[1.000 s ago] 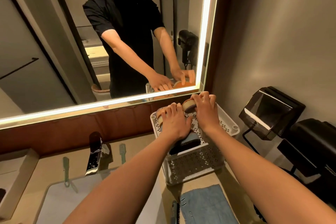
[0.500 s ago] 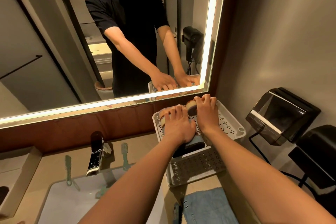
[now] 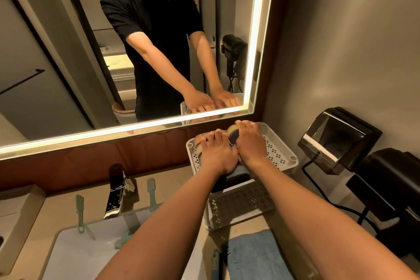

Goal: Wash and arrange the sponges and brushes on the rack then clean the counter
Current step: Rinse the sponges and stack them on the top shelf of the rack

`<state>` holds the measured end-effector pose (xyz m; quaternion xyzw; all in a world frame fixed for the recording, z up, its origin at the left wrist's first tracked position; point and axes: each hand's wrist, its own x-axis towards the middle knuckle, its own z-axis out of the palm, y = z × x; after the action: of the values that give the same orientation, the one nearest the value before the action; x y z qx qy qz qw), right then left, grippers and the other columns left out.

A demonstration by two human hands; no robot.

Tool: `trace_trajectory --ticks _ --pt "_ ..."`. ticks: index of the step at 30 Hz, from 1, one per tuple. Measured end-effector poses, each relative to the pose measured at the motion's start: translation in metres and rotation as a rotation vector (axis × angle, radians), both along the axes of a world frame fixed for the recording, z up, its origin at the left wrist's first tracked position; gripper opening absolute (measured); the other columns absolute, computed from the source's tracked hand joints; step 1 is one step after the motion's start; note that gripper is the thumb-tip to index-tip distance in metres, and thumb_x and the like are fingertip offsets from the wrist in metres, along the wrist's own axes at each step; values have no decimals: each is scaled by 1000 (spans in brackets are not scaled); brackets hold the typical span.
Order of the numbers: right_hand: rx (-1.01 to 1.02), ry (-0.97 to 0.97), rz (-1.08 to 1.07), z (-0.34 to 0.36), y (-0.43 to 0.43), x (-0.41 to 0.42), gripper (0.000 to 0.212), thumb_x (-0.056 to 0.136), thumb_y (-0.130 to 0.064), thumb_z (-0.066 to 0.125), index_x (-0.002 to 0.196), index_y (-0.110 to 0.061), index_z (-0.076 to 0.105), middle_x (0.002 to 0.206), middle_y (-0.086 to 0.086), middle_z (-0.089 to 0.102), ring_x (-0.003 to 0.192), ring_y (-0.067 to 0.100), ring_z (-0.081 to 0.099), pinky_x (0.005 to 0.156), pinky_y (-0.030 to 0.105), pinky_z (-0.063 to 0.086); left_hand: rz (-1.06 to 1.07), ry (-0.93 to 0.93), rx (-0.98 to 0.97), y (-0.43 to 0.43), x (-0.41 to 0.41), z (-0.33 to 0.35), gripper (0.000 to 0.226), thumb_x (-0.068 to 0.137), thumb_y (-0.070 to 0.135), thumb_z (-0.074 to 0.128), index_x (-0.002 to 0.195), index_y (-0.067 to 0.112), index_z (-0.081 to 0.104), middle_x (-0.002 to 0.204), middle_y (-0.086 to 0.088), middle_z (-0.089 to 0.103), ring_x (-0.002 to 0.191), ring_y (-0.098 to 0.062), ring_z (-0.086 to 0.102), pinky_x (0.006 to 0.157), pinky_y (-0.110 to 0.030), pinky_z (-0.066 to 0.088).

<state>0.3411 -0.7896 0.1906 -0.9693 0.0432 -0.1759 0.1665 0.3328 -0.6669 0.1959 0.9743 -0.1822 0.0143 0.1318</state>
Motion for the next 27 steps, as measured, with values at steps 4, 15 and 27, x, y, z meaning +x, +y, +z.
trace_trajectory --ticks 4,15,27 --pt "-25 -20 17 8 3 -19 33 97 -18 53 130 -18 56 135 7 55 129 28 46 102 43 47 -32 68 -59 8 0 8 61 103 48 30 153 13 27 158 -11 22 146 -32 18 120 -49 10" --pt "-44 -122 116 38 49 -44 25 98 -23 53 121 -21 62 122 2 63 115 22 56 94 38 49 -39 -31 -300 60 -29 19 50 106 42 23 150 25 40 161 -5 27 150 -24 17 121 -47 10" --pt "14 -128 260 11 156 -60 30 93 -18 57 122 -24 63 125 -4 62 118 18 55 97 34 49 175 -62 -223 190 -62 -21 46 101 28 46 147 20 45 158 -5 33 149 -26 22 122 -48 18"
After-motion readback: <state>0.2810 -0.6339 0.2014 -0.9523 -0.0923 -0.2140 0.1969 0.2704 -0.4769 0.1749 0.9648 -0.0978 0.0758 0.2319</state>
